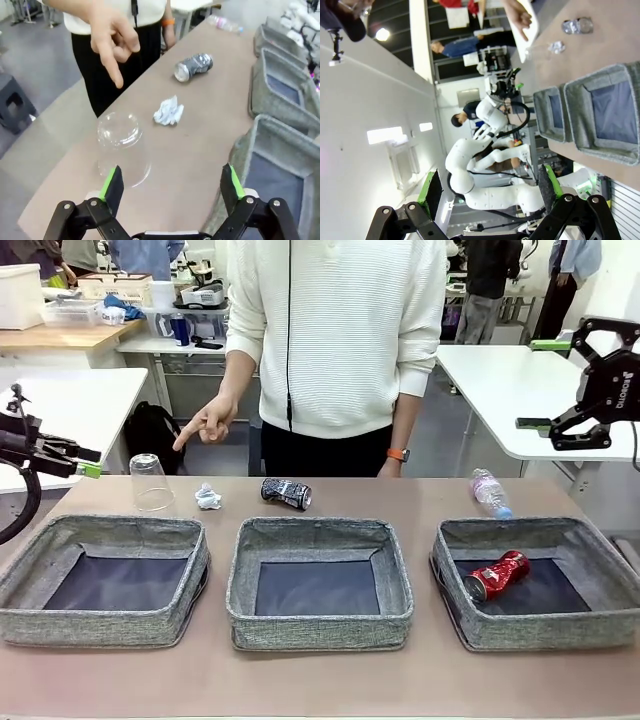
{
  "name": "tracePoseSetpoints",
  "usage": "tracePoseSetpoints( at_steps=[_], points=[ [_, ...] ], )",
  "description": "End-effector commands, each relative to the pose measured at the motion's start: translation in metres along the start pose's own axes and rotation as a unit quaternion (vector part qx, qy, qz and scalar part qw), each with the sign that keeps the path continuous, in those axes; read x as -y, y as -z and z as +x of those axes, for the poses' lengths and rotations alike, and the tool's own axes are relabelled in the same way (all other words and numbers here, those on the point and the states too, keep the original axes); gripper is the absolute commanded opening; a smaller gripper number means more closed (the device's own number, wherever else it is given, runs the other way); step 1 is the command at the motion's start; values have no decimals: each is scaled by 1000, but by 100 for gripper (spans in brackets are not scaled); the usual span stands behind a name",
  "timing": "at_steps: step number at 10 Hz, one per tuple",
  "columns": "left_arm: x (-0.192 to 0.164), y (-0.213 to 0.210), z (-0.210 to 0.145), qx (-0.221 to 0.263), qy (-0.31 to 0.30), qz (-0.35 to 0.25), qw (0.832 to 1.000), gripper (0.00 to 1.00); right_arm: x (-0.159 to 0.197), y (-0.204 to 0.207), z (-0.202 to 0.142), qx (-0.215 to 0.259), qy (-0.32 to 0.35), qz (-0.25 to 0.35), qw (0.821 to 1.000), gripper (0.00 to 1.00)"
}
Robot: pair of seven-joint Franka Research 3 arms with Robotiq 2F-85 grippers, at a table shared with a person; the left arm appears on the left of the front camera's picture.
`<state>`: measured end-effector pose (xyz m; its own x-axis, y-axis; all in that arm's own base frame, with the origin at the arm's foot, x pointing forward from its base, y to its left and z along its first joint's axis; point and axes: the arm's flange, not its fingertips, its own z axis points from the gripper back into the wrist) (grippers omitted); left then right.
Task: Sort the waste into the appropriate baskets.
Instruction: Pick up the waste item pointed out by the person.
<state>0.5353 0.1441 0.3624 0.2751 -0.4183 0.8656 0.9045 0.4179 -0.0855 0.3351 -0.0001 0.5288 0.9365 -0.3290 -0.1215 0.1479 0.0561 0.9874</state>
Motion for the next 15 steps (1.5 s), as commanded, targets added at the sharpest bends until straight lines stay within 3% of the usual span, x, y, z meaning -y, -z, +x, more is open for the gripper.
tracePoseSetpoints(
  at_steps=[1,3,4,10,15],
  points=[
    [-13,14,-2,-24,44,16,999,100,-4,3,0,5,10,10,1000,100],
    [-22,34,-10,-23,77,30,996,100,-4,3,0,5,10,10,1000,100],
    [-30,42,-13,-48,86,41,994,100,-4,3,0,5,10,10,1000,100],
    [-72,77,-17,-60,44,26,997,100,-4,3,0,5,10,10,1000,100],
    [-70,114,-24,0,15,-9,1000,100,-4,3,0,5,10,10,1000,100]
  ],
)
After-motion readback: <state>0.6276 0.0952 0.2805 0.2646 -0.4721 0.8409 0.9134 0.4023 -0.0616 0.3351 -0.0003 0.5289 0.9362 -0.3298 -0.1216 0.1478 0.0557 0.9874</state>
